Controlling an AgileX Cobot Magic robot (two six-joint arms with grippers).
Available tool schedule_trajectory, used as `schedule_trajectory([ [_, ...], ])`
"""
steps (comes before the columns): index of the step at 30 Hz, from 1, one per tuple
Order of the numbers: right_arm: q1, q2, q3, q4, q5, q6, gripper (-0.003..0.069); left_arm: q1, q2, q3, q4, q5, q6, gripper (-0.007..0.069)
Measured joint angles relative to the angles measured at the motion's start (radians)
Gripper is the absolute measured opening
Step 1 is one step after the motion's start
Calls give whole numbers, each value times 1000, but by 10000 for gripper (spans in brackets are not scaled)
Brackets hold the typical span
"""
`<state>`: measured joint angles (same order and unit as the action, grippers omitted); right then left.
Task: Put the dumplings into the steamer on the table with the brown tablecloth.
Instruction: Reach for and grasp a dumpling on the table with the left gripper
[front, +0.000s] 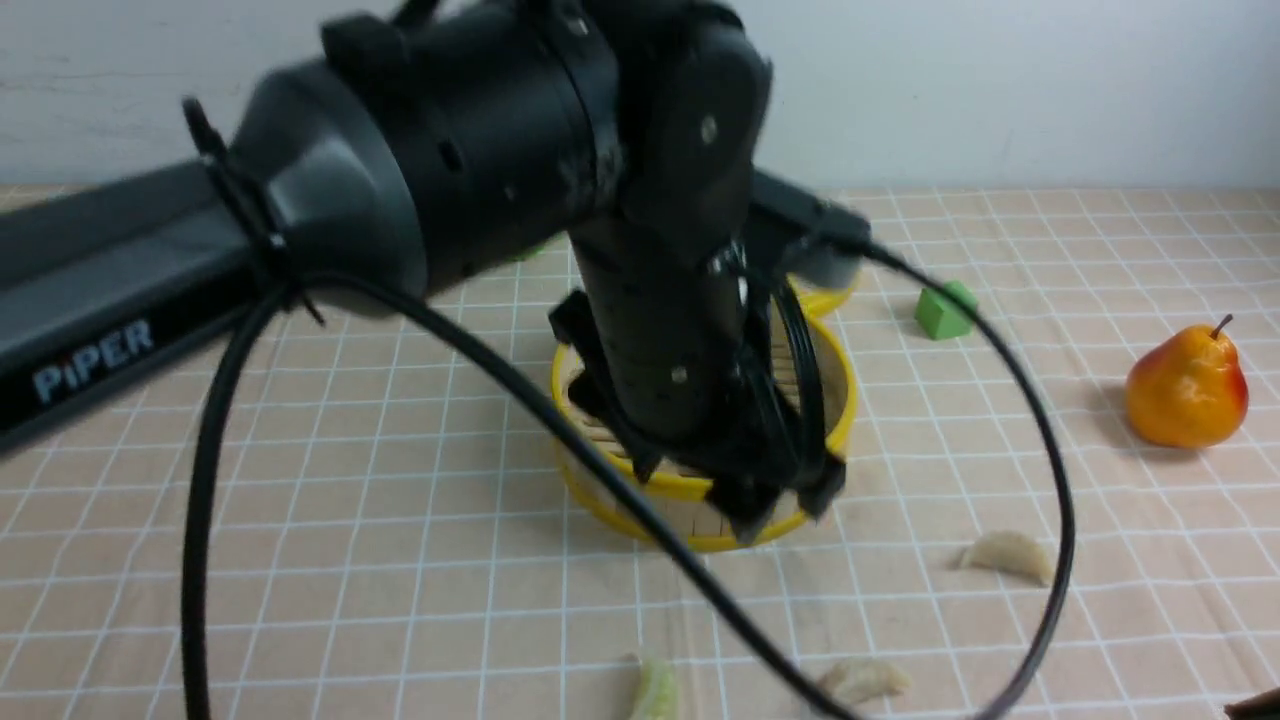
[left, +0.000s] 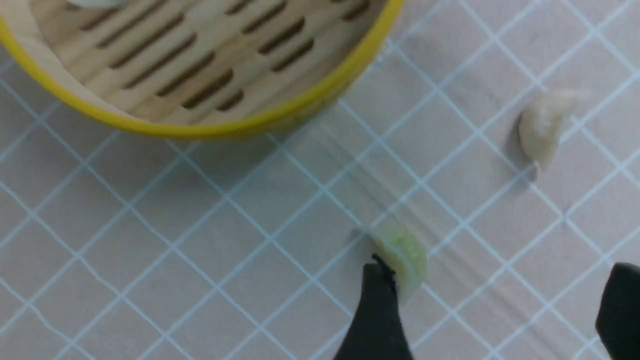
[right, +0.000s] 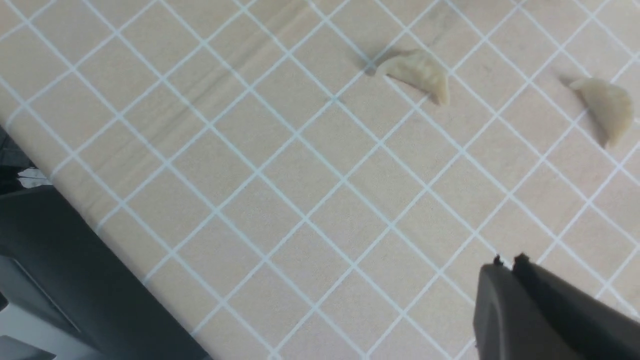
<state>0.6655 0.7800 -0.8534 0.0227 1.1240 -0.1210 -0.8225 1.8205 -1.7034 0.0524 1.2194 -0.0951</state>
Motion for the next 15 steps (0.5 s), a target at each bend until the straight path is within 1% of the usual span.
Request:
schedule_trajectory([
  [2,0,0,0,-8,35,31,34,-26,10,74,4,9,-14,540],
  [6,0,-3,0,-10,68,37,39,-30,51,167,11,8,-64,540],
  [8,0,-13,0,-13,72,37,42,-29,77,199,14,-22,-85,540],
  [13,0,-66,0,-38,80,37,42,-29,138,218,0,-114,-109,538],
  [15,0,-85,0,-43,84,37,42,-29,152,218,-8,-127,-109,535],
])
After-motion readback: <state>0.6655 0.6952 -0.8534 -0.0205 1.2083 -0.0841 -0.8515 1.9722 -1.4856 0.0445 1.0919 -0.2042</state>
